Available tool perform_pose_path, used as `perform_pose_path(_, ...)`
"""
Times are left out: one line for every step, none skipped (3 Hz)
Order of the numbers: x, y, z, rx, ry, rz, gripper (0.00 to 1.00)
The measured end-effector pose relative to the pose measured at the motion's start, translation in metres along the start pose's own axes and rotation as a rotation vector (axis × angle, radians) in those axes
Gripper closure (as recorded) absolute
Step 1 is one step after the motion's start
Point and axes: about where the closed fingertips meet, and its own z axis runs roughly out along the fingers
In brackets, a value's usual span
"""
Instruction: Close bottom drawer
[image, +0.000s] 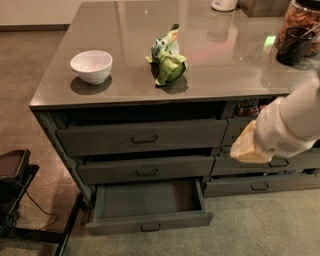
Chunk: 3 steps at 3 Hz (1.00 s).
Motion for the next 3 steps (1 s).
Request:
perform_pose_path(0.015,0.029,0.080,-0.093,-0.049,0.009,1.00)
perform_pose_path(0.014,0.029,0.080,-0.093,-0.049,0.009,1.00)
perform_pose_path(0.023,0.038,0.107,-0.093,-0.058,-0.026,1.00)
